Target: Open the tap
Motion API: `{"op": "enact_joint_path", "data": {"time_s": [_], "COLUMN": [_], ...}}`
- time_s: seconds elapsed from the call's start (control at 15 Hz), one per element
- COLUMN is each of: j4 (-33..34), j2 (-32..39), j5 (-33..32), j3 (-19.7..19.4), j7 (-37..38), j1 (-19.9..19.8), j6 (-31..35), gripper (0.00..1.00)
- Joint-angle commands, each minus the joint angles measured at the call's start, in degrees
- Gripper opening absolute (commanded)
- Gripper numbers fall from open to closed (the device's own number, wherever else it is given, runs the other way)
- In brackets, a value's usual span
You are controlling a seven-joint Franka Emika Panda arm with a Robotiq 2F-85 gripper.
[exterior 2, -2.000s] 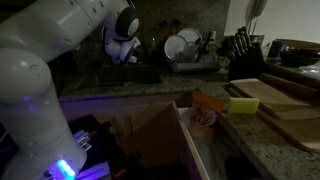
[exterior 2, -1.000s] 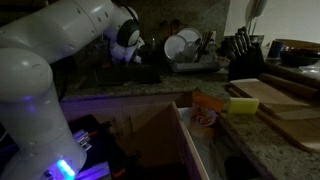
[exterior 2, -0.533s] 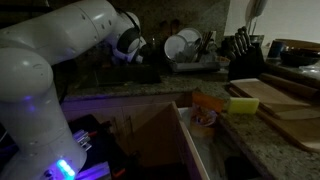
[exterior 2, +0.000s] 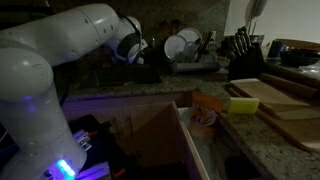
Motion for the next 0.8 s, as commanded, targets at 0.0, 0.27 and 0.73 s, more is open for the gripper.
{"op": "enact_joint_path", "data": {"time_s": [0.0, 0.27, 0.73], "j4": [2.12, 3.98, 5.18], "j2": [0.55, -2.22, -7.04], "j5": [0.31, 4.31, 13.13], "j3": [0.57, -4.77, -17.58], "j7": [0.02, 2.07, 9.35], "j1": [1.0, 4.37, 10.61], "j6": [-2.0, -3.27, -5.76], "gripper": [0.51, 0.61, 1.0]}}
